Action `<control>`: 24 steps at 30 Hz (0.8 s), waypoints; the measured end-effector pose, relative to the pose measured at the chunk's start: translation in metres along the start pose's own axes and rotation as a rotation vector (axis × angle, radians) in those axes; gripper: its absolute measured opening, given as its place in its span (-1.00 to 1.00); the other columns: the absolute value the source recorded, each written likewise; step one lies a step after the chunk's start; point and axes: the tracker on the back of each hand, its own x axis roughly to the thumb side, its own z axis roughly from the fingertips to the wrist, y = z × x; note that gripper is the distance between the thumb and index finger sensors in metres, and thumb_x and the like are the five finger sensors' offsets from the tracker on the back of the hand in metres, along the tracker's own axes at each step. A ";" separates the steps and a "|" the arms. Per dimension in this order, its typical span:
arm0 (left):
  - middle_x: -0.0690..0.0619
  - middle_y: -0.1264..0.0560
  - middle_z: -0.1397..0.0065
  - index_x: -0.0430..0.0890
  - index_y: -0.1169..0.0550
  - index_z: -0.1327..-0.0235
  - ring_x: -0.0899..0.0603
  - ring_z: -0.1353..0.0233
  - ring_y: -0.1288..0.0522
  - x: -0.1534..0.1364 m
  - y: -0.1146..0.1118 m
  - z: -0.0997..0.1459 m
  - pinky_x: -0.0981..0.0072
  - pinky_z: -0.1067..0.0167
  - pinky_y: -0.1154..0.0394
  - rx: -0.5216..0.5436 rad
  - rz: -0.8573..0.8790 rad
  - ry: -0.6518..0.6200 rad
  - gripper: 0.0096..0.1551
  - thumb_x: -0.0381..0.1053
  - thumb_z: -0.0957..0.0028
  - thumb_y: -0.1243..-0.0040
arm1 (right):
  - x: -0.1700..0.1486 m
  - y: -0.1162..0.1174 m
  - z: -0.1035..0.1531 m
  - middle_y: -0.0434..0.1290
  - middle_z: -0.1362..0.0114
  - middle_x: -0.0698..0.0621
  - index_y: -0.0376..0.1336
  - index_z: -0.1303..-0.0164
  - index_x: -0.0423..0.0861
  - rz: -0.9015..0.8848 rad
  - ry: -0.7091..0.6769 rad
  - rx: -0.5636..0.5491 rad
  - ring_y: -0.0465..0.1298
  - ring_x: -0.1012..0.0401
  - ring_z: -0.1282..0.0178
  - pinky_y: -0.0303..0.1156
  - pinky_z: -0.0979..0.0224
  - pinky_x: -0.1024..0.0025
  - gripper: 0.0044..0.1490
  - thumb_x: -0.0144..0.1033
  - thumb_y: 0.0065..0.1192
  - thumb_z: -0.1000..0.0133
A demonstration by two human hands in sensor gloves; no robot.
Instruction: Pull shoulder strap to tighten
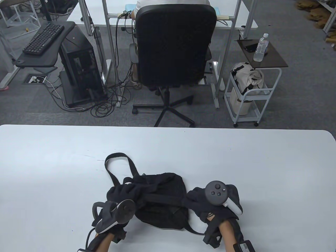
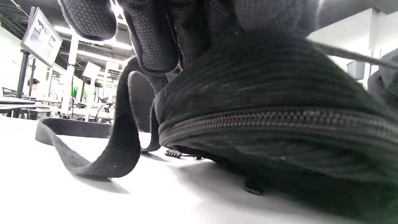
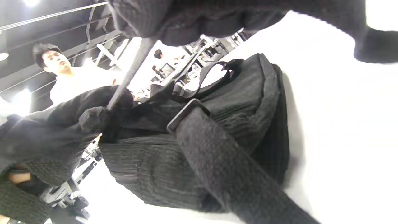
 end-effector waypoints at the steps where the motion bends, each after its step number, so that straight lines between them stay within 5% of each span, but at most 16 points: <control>1: 0.11 -0.43 -0.56 0.13 -0.44 -0.51 -0.13 -0.55 -0.47 0.003 0.000 0.000 -0.28 -0.51 -0.31 -0.003 -0.043 -0.018 -0.25 0.30 0.00 0.00 | -0.002 0.001 -0.002 0.49 -0.13 -0.09 0.47 0.04 -0.06 0.063 0.030 -0.013 0.40 -0.12 -0.16 0.16 -0.46 -0.30 -0.57 -0.03 0.14 -0.15; 6: 0.06 -0.47 -0.52 0.08 -0.43 -0.50 -0.13 -0.50 -0.52 0.000 -0.010 0.003 -0.22 -0.49 -0.35 -0.058 -0.100 -0.040 -0.24 0.29 0.01 -0.03 | -0.011 0.012 -0.007 0.50 -0.16 -0.11 0.46 0.05 -0.05 0.076 0.118 0.050 0.43 -0.14 -0.16 0.18 -0.44 -0.32 -0.54 0.05 0.20 -0.13; 10: 0.06 -0.48 -0.51 0.08 -0.42 -0.50 -0.12 -0.47 -0.54 -0.009 -0.017 0.006 -0.20 -0.48 -0.38 -0.082 -0.110 -0.041 -0.24 0.29 0.01 -0.04 | -0.012 0.012 -0.009 0.35 -0.43 -0.18 0.32 -0.33 -0.08 0.190 0.195 0.017 0.35 -0.20 -0.27 0.12 -0.47 -0.36 -0.28 0.14 0.19 -0.10; 16: 0.05 -0.48 -0.51 0.07 -0.42 -0.50 -0.12 -0.48 -0.54 -0.007 -0.018 0.005 -0.19 -0.48 -0.38 -0.110 -0.077 -0.054 -0.24 0.28 0.01 -0.06 | 0.037 0.004 -0.013 0.18 -0.61 -0.24 0.23 -0.52 -0.12 0.166 0.090 -0.076 0.23 -0.27 -0.42 0.02 -0.50 -0.42 -0.16 0.15 0.14 -0.12; 24: 0.06 -0.49 -0.50 0.06 -0.42 -0.49 -0.12 -0.47 -0.55 -0.005 -0.022 0.006 -0.19 -0.48 -0.39 -0.134 -0.089 -0.077 -0.24 0.28 0.01 -0.07 | 0.079 0.052 -0.078 0.09 -0.66 -0.23 0.16 -0.59 -0.09 0.371 0.184 0.262 0.17 -0.26 -0.46 -0.01 -0.52 -0.40 -0.06 0.20 0.16 -0.08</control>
